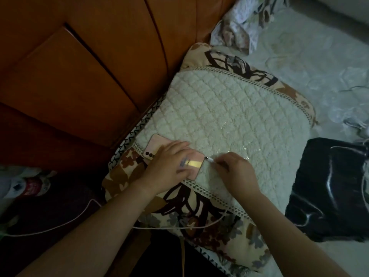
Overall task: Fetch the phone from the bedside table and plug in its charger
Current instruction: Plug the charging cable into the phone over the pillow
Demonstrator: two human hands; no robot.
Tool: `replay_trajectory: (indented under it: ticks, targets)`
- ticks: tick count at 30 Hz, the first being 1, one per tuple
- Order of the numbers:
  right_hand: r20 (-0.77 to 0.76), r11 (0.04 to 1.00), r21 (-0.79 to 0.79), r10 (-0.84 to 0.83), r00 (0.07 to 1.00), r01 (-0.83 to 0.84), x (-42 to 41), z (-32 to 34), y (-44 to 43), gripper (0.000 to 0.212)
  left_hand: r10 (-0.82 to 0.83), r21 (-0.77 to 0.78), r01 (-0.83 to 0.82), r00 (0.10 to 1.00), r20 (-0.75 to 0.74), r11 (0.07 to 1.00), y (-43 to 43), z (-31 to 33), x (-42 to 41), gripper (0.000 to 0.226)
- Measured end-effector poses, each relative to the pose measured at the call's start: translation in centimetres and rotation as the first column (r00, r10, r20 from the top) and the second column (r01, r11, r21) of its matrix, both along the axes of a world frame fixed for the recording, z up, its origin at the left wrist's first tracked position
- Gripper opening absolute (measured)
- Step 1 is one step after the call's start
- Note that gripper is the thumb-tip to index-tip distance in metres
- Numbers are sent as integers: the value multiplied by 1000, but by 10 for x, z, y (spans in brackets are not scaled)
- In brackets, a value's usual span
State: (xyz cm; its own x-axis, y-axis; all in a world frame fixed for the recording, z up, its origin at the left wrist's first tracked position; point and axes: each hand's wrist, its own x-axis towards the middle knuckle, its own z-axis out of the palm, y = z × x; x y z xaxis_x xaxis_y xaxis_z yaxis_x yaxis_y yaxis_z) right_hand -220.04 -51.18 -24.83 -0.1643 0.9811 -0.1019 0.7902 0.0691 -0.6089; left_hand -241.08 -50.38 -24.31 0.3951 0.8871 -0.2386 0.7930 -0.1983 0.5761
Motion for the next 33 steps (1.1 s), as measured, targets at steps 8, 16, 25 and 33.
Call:
replay_trajectory:
  ticks: [8, 16, 25, 33]
  targets:
    - [-22, 994, 104, -20, 1000, 22, -4, -10, -6, 13, -138, -6, 138, 988, -62, 990, 4, -15, -8, 85]
    - [-45, 992, 107, -57, 997, 62, -12, -12, -1, 14, -79, 80, 80, 997, -16, 994, 7, -18, -6, 79]
    - [-41, 986, 163, -32, 999, 38, -16, -7, -1, 12, 39, 144, -42, 999, 27, 989, 7, -15, -8, 81]
    - [-95, 979, 198, 73, 993, -53, -23, -1, 6, 14, 73, 87, -79, 995, 68, 993, 8, -13, -18, 83]
